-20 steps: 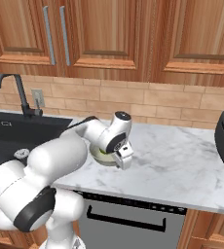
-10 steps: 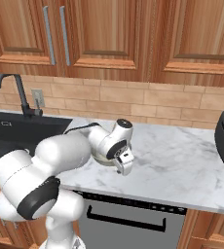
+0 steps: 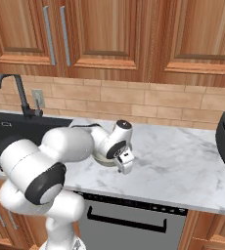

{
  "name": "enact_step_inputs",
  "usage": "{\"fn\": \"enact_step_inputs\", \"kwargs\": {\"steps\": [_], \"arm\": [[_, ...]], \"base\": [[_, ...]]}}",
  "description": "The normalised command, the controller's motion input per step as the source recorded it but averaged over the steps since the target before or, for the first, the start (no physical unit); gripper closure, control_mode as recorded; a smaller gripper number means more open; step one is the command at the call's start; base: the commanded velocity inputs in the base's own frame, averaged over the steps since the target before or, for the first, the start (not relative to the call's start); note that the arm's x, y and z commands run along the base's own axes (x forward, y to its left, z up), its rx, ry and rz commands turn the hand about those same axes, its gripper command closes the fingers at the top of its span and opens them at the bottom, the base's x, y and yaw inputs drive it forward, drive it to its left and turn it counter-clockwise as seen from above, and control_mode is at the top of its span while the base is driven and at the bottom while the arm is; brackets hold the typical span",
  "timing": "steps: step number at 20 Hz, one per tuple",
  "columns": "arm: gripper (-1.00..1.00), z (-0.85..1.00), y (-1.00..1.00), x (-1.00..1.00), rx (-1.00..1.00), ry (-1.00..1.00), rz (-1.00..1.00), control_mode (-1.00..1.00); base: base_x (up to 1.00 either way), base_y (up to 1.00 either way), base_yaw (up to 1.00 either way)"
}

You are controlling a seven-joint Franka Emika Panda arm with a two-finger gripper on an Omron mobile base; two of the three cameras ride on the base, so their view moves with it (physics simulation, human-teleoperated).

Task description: Dump the avocado and lime from the bowl so the bowl can be washed. Place the bowl in the sink after clearing the leftovers.

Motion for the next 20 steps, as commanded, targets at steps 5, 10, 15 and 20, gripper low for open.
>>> {"fn": "enact_step_inputs", "kwargs": {"steps": [5, 10, 15, 20], "arm": [[-1.0, -0.33, 0.0, 0.22, 0.0, 0.0, -0.03, -1.0], [1.0, -0.2, 0.0, 0.06, 0.0, 0.0, -0.01, -1.0], [1.0, 0.0, 0.0, 0.0, 0.0, 0.0, 0.0, -1.0], [1.0, 0.03, 0.03, 0.0, 0.0, -0.05, 0.0, -1.0]], "base": [[0.0, 0.0, 0.0], [0.0, 0.0, 0.0], [0.0, 0.0, 0.0], [0.0, 0.0, 0.0]]}}
